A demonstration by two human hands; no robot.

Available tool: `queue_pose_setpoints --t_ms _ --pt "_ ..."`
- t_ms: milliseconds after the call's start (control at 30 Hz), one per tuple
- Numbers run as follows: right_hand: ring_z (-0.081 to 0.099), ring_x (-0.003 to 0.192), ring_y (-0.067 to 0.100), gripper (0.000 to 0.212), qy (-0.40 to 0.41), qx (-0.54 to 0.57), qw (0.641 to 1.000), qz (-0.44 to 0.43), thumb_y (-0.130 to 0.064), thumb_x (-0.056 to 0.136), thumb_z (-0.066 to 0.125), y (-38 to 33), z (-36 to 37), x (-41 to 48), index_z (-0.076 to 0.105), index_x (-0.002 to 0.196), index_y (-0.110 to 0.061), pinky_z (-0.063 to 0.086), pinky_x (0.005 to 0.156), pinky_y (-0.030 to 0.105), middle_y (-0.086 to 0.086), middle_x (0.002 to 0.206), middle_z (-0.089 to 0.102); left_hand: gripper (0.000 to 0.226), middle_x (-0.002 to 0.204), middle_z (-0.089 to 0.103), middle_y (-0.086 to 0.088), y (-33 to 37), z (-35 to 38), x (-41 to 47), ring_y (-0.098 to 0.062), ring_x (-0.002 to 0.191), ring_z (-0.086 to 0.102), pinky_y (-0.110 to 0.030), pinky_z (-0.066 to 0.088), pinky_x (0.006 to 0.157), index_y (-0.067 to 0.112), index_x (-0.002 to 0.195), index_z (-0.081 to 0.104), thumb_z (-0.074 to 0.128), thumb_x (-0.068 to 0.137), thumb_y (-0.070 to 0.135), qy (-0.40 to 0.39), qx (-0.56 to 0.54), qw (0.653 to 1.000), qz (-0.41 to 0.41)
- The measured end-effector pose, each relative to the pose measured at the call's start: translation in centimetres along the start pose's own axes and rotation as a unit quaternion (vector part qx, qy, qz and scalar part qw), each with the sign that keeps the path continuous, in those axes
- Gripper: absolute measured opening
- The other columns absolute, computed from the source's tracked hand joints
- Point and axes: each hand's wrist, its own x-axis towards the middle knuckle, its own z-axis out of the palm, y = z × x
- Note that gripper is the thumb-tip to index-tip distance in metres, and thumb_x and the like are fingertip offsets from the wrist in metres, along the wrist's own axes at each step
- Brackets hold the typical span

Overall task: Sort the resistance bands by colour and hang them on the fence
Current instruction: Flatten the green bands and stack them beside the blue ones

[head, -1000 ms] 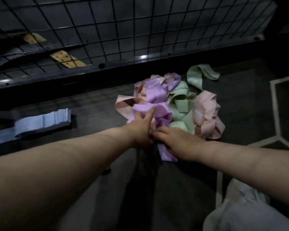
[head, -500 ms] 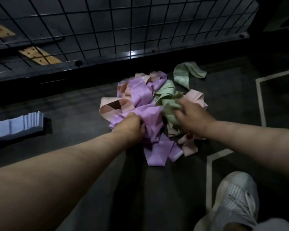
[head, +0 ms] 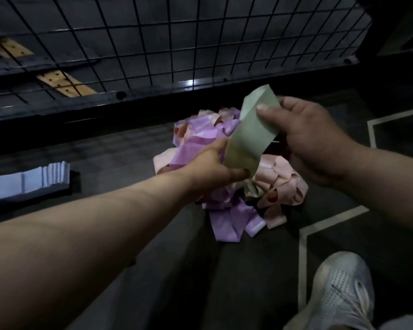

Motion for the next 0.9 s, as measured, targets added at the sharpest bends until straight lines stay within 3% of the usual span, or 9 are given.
queue_pose_setpoints --t_ms 67,167,267,367,433,500,633,733,900 --pt "0.065 0.087 0.025 0.025 -0.006 0.047 0.999 0.012 -0.019 0.098 0.056 -1.0 0.2 0.5 0.061 0.113 0.0 0.056 0.078 0.041 0.017 0.1 0.065 0.032 0.105 0.073 -0.001 0.1 -0.2 -0.3 -0.014 0.097 0.07 -0.031 0.058 0.087 0.02 0.11 0.065 0.077 0.083 0.008 -0.013 -0.03 0.999 -0.029" --pt "0.068 0.097 0.025 0.039 0.011 0.119 0.992 0.038 -0.019 0.097 0.058 -1.7 -0.3 2.0 0.056 0.129 0.002 0.057 0.089 0.041 0.017 0.111 0.066 0.021 0.101 0.074 0.001 -0.4 -1.7 -0.7 -0.01 0.091 0.071 -0.019 0.057 0.069 0.019 0.108 0.069 0.072 0.088 0.013 -0.06 -0.018 0.996 -0.06" --pt "0.069 0.109 0.027 0.042 0.016 0.121 0.991 0.053 -0.01 0.096 0.058 -1.0 -1.1 3.6 0.049 0.136 0.0 0.057 0.092 0.038 0.02 0.124 0.066 0.023 0.097 0.075 -0.006 -1.1 -3.2 -1.5 -0.017 0.078 0.072 -0.03 0.059 0.065 0.014 0.113 0.068 0.068 0.09 0.01 -0.085 -0.115 0.985 -0.097" --pt "0.071 0.1 0.023 0.055 0.005 -0.017 0.993 0.114 -0.002 0.096 0.057 1.3 -1.5 4.1 0.033 0.145 -0.012 0.059 0.084 0.032 0.017 0.113 0.066 0.026 0.1 0.074 -0.011 -1.7 -4.1 -1.9 -0.024 0.085 0.07 -0.037 0.056 0.081 0.009 0.12 0.064 0.059 0.095 0.008 -0.087 -0.202 0.966 -0.137" --pt "0.068 0.092 0.017 0.043 -0.038 -0.126 0.976 0.174 -0.011 0.096 0.061 3.7 -1.4 3.3 0.045 0.136 -0.014 0.055 0.074 0.027 0.01 0.103 0.066 0.032 0.106 0.072 -0.013 -2.1 -4.4 -2.0 -0.025 0.09 0.069 -0.035 0.055 0.082 0.011 0.125 0.062 0.056 0.094 0.005 -0.083 -0.226 0.96 -0.142" --pt "0.069 0.086 0.01 0.029 -0.122 -0.16 0.942 0.27 -0.034 0.094 0.064 5.9 -0.8 1.5 0.06 0.118 -0.018 0.055 0.07 0.025 0.001 0.1 0.07 0.038 0.106 0.07 -0.012 -1.8 -4.5 -2.4 -0.018 0.08 0.071 -0.026 0.055 0.062 0.01 0.129 0.059 0.047 0.095 -0.003 -0.09 -0.261 0.95 -0.145" --pt "0.071 0.103 0.024 0.041 -0.19 -0.059 0.902 0.384 -0.045 0.091 0.061 9.0 0.7 -1.3 0.06 0.12 -0.016 0.053 0.096 0.042 0.013 0.118 0.069 0.059 0.114 0.065 -0.014 -1.9 -4.3 -2.9 -0.02 0.085 0.067 -0.028 0.05 0.064 0.012 0.131 0.057 0.035 0.084 -0.015 -0.105 -0.3 0.938 -0.138" --pt "0.071 0.096 0.021 0.021 -0.155 -0.006 0.918 0.365 -0.026 0.096 0.06 9.3 1.4 -1.8 0.066 0.11 -0.012 0.057 0.078 0.031 0.01 0.106 0.074 0.068 0.115 0.065 -0.012 -2.2 -4.1 -3.2 -0.023 0.092 0.062 -0.029 0.043 0.069 0.016 0.131 0.059 0.032 0.078 -0.016 -0.109 -0.304 0.934 -0.151" --pt "0.07 0.066 0.019 0.007 -0.052 -0.024 0.965 0.255 -0.005 0.094 0.056 8.6 2.0 -1.6 0.063 0.092 -0.007 0.053 0.067 0.028 0.01 0.076 0.071 0.064 0.122 0.067 -0.009 -2.2 -3.8 -3.6 -0.019 0.075 0.066 -0.025 0.048 0.051 0.024 0.134 0.057 0.036 0.084 -0.01 -0.096 -0.316 0.922 -0.201"
